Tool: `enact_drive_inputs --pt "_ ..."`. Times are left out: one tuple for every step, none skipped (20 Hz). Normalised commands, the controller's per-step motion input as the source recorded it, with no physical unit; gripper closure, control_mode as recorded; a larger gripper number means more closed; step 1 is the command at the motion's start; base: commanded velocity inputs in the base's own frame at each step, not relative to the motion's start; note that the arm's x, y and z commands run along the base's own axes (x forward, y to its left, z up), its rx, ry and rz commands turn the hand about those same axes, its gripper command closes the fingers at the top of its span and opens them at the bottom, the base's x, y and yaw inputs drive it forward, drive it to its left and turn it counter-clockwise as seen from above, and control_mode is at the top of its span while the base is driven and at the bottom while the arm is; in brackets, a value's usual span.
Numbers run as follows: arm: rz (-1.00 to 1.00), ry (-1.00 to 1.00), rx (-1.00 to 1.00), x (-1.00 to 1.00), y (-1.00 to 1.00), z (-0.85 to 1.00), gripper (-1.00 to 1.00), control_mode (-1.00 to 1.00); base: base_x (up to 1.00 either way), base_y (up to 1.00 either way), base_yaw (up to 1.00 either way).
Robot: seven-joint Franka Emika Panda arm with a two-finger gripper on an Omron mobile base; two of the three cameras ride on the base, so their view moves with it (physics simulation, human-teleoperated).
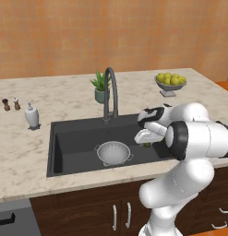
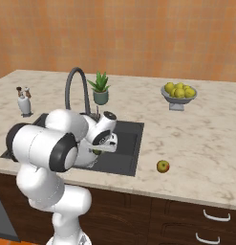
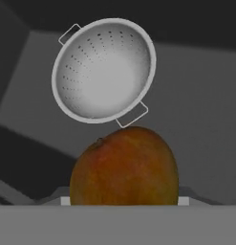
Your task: Put the colander in the sink, put the mango, apple in the colander, and turn on the sink faucet and pour water over the colander.
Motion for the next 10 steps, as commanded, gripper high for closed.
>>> enact_drive_inputs --pt "0.09 0.04 0.0 0.34 0.54 0.0 1.0 -1.0 0.0 0.0 0.0" --pt "0.08 0.03 0.0 0.3 0.54 0.0 1.0 -1.0 0.0 0.0 0.0" --pt "0.08 0.0 0.0 0.34 0.46 -0.06 1.0 -1.0 0.0 0.0 0.0" --pt "0.09 0.0 0.0 0.36 0.45 -0.14 1.0 -1.0 0.0 0.0 0.0" --pt "0.1 0.0 0.0 0.33 0.39 -0.26 1.0 -1.0 0.0 0.0 0.0" --pt "0.1 0.0 0.0 0.29 0.36 -0.28 1.0 -1.0 0.0 0.0 0.0" --pt "0.1 0.0 0.0 0.31 0.41 -0.32 1.0 -1.0 0.0 0.0 0.0" --pt "0.1 0.0 0.0 0.31 0.41 -0.36 1.0 -1.0 0.0 0.0 0.0" --pt "0.07 0.0 0.0 0.29 0.32 -0.38 1.0 -1.0 0.0 0.0 0.0" --pt "0.01 0.0 0.0 0.14 0.27 -0.32 1.0 -1.0 0.0 0.0 0.0"
